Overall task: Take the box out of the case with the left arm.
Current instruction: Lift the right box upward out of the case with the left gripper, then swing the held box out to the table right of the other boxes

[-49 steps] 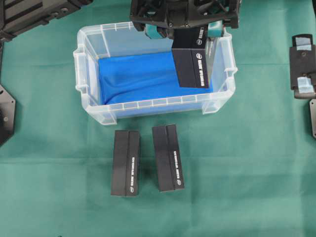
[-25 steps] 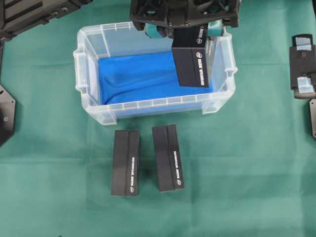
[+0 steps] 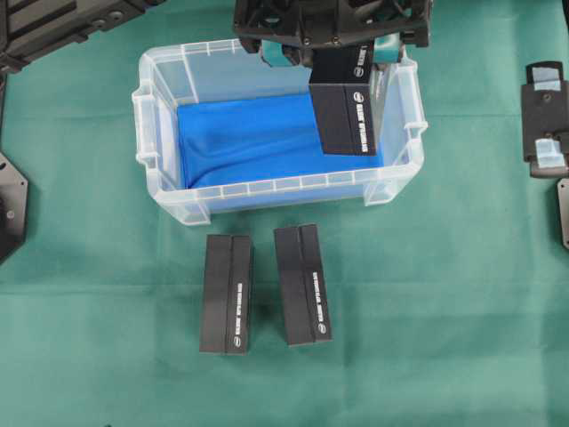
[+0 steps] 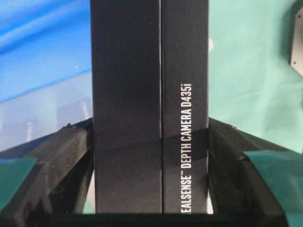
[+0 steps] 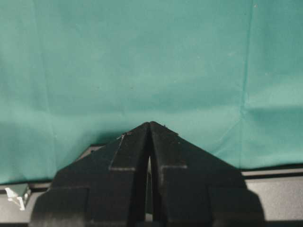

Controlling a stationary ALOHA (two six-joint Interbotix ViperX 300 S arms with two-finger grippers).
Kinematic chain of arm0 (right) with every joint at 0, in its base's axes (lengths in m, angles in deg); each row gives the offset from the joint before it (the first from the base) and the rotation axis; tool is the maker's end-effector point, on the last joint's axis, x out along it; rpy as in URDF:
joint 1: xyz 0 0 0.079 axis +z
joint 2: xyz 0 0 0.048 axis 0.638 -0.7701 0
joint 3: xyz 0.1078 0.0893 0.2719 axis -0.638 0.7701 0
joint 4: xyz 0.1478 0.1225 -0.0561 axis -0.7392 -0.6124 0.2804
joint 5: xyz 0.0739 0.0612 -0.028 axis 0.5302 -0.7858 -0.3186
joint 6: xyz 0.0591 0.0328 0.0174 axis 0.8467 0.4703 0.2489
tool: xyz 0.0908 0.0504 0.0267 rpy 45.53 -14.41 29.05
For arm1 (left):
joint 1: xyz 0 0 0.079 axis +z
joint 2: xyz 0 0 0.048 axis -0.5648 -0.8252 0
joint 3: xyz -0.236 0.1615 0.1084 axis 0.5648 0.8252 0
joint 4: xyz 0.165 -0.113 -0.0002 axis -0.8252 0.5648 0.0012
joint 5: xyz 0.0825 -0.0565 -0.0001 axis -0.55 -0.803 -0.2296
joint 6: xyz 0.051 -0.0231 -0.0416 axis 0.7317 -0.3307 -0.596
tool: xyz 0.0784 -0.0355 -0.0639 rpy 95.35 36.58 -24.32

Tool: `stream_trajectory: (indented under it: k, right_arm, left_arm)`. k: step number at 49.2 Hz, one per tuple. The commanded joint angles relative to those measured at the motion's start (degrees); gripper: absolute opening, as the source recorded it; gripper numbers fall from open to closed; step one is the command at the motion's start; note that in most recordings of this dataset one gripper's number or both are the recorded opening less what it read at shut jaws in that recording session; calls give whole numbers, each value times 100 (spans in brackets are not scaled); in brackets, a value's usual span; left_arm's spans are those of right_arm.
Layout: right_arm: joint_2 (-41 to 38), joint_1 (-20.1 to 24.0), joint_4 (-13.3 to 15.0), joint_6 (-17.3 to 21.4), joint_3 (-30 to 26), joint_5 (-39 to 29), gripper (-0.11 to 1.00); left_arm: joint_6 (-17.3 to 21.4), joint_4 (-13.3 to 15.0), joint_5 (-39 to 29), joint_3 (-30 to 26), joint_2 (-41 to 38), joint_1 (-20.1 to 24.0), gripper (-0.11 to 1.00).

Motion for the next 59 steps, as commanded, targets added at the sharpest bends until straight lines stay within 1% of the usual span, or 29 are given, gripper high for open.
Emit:
stream_trajectory:
  k: [1,8,15,31,38,50,59]
  right_arm:
    - [9,0,9,0,-62,18,0]
    - [9,-9,9,0,-62,26,0]
    - [9,0,9,-9,-62,26,0]
    - [9,-9,9,-26,-62,18,0]
    - [9,0,9,-26,-62,35,0]
    - [0,0,9,-26,-62,35,0]
    - [0,0,9,-26,-53,35,0]
  left_arm:
    - [-9,-18,18,-158,281,18,60]
    - [-26,-18,26,-158,272,-35,60]
    - [-132,-18,26,-149,272,-176,60]
    - [-809,-70,35,-149,272,-712,60]
    - [-1213,-62,35,-149,255,-1028,60]
    - [-2030,-176,44,-149,220,-1617,60]
    - [-2619,-176,44,-141,193,-2048,60]
